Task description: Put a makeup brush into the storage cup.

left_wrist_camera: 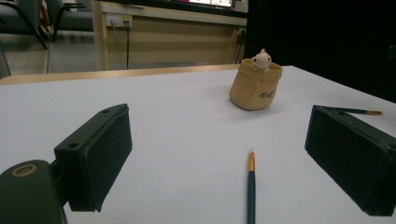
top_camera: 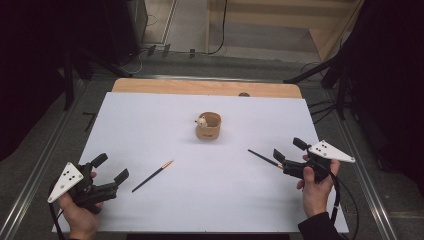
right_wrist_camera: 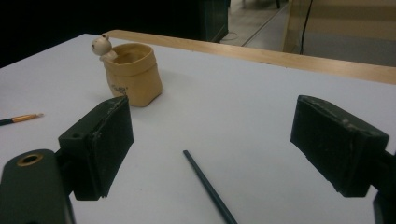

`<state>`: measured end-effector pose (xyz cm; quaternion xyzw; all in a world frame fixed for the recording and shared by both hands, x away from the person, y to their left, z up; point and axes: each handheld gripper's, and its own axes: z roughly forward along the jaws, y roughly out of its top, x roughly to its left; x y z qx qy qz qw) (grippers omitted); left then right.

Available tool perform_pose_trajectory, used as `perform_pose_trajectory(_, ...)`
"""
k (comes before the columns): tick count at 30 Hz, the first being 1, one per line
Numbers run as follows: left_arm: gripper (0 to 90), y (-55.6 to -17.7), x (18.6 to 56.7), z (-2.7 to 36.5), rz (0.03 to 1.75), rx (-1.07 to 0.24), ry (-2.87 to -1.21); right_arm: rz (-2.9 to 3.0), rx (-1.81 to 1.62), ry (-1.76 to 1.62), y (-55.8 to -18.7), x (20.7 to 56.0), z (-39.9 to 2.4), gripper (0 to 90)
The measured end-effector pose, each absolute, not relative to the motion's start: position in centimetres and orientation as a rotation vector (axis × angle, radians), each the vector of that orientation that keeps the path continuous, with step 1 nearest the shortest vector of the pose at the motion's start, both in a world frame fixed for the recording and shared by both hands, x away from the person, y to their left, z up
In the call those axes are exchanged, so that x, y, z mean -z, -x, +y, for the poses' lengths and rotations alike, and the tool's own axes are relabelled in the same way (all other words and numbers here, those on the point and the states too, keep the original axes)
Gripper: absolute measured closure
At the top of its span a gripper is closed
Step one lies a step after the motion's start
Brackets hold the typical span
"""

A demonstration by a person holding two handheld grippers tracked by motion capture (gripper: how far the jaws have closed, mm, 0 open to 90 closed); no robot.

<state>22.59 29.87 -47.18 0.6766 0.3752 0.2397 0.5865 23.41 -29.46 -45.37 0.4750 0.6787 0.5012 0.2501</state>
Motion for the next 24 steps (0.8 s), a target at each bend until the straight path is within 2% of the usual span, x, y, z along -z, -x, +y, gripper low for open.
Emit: perform_pose_trajectory(24,7.7,-22.6,47.3,29.8,0.869,-0.547,-1.585,2.052,-1.221,-1.343,-27.0,44.4,-29.4,13.9)
